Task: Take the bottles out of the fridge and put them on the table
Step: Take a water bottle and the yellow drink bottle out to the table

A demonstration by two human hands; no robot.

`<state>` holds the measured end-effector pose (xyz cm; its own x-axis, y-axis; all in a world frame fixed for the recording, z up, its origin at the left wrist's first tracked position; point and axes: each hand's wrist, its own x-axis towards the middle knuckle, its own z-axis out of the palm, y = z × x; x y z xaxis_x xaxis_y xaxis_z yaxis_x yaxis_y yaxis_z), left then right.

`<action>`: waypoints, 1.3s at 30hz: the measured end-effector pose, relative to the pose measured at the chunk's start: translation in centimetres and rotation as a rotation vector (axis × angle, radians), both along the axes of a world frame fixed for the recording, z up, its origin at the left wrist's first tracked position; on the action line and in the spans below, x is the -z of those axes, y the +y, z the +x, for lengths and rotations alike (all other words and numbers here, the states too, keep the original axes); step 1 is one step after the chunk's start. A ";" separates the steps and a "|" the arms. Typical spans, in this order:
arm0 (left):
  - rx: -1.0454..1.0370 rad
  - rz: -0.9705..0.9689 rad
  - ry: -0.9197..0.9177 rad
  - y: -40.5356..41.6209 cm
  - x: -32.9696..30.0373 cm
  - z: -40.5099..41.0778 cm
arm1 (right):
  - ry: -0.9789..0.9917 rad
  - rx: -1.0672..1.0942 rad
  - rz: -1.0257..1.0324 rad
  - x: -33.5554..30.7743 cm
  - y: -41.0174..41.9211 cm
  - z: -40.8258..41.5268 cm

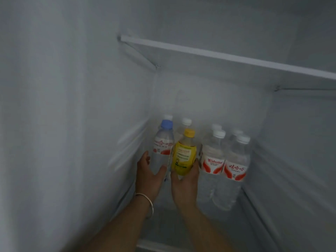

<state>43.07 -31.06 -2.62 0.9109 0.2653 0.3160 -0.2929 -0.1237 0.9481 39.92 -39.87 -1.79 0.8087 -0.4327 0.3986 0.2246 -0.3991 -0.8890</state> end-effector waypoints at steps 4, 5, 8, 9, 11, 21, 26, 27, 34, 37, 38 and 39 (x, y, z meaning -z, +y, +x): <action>0.008 -0.035 0.020 -0.5 0.5 1.3 | -0.032 0.043 0.092 0.4 0.5 1.8; 0.001 -0.052 0.018 -0.6 0.4 1.7 | -0.026 0.057 0.133 0.7 0.6 2.5; -0.020 -0.077 0.012 -1.0 0.2 2.7 | 0.013 0.085 0.210 0.9 0.6 3.5; -0.031 -0.082 0.005 -1.1 0.3 2.9 | 0.019 0.090 0.218 0.8 0.3 3.7; -0.053 -0.072 -0.005 -1.1 0.3 3.2 | 0.024 0.097 0.204 0.6 -0.1 3.9; -0.172 -0.144 -0.042 -0.1 -0.1 -0.4 | -0.058 -0.039 0.059 -0.8 0.1 0.0; -0.132 -0.176 -0.111 0.5 -2.4 -6.0 | -0.131 -0.030 -0.005 -3.1 0.6 -5.8; -0.109 -0.175 -0.126 0.7 -2.9 -7.3 | -0.140 -0.022 0.002 -3.6 0.7 -7.4; 0.245 -0.260 -0.120 1.5 -3.5 -18.2 | -0.246 0.240 0.028 -4.3 2.1 -19.6; 0.316 -0.194 -0.113 2.4 -2.7 -23.4 | -0.255 0.345 0.044 -3.5 2.9 -25.2; 0.317 -0.177 -0.117 2.7 -2.4 -25.0 | -0.236 0.370 0.051 -3.2 3.2 -27.2; 0.331 -0.168 -0.109 3.0 -2.2 -26.8 | -0.217 0.397 0.057 -2.9 3.4 -29.2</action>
<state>16.25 -28.06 -0.40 0.9193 0.0188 0.3931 -0.3913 0.1491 0.9081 10.74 -36.50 1.13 0.4763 -0.7184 0.5070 0.2472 -0.4439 -0.8613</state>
